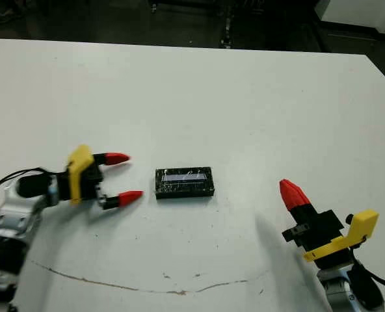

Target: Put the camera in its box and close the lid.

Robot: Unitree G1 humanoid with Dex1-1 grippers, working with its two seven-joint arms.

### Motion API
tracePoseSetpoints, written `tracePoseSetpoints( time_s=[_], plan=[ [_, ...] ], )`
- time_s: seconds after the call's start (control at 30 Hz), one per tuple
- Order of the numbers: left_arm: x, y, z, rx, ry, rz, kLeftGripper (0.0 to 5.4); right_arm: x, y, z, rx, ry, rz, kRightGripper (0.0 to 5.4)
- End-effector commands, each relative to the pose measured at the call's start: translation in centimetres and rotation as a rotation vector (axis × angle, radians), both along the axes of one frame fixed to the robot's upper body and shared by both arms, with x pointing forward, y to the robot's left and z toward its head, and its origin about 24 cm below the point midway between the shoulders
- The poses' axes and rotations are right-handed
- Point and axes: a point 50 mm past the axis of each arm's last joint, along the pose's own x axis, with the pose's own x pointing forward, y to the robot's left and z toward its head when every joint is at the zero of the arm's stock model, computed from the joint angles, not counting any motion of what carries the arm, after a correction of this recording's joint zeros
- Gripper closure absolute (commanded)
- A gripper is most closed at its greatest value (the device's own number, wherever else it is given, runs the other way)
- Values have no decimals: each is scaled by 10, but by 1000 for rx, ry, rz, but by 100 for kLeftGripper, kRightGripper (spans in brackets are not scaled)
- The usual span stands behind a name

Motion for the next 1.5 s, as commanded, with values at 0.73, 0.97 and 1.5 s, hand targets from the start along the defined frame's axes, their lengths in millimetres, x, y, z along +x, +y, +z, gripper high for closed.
tracePoseSetpoints(
  time_s=[0.73,0.97,1.5],
  plan=[
    [-34,-140,41,-375,-135,317,338,-1,-1,-1,-13,9,-36,540],
    [-34,-175,13,-310,-99,515,441,-1,1,0,-16,4,-40,540],
    [-33,-200,-22,-176,81,547,537,-1,3,-1,-16,3,-37,540]
  ],
)
